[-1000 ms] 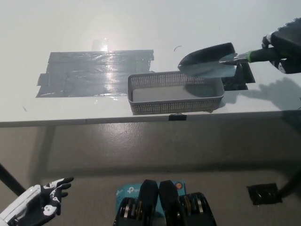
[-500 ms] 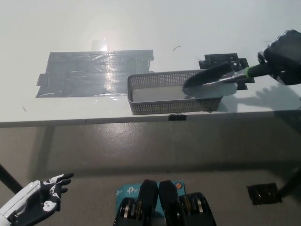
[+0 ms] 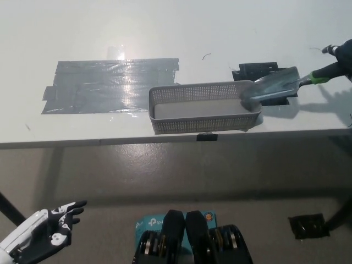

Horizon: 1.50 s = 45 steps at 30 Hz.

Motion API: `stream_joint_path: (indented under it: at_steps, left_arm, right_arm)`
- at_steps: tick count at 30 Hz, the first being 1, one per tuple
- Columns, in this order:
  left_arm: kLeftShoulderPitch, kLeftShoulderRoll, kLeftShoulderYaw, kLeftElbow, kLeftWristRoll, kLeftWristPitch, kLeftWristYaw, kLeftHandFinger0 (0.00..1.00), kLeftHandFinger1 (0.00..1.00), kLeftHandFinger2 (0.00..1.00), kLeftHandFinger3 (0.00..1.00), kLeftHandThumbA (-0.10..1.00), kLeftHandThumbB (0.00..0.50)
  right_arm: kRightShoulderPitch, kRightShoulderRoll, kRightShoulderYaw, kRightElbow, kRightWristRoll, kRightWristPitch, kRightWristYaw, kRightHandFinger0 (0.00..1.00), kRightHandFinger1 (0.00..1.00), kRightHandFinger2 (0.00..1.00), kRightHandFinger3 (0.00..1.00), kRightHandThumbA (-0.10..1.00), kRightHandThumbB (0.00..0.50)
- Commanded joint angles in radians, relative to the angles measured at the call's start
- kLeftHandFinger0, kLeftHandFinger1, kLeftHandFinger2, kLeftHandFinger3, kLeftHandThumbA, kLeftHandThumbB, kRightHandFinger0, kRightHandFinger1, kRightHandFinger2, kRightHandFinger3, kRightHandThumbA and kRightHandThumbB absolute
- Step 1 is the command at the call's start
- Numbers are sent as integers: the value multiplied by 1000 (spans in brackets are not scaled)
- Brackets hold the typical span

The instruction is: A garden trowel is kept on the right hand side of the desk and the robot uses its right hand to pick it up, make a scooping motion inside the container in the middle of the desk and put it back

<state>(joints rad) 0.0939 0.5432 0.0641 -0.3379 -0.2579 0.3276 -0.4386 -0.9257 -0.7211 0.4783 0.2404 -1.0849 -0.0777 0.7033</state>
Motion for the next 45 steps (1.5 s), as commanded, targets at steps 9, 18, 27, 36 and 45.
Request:
stream_joint_path:
  at_steps: [9, 18, 27, 36, 45]
  left_arm:
    - [-30, 41, -5, -27, 7, 12, -15, 1000, 1000, 1000, 1000, 795, 185]
    - [-44, 48, -10, -28, 7, 11, -21, 1000, 1000, 1000, 1000, 815, 166]
    - [-51, 48, -11, -33, -3, 20, -28, 1000, 1000, 1000, 1000, 830, 198]
    - [-61, 46, -22, -41, 1, 37, -33, 1000, 1000, 1000, 1000, 818, 182]
    - [-65, 41, -39, -39, -5, 46, -40, 1000, 1000, 1000, 1000, 775, 176]
  right_arm:
    - [-14, -22, -9, -130, -3, -161, -181, 0, 21, 392, 231, -99, 0]
    - [8, 3, -19, -181, -7, -174, -154, 0, 44, 388, 83, -100, 0]
    - [39, 45, -23, -172, 8, -171, -148, 0, 0, 177, 194, -100, 0]
    - [67, 103, -13, -161, -68, -115, -139, 0, 2, 402, 387, -30, 0]
    - [78, 174, 8, -65, -94, -77, -177, 0, 28, 401, 458, -100, 0]
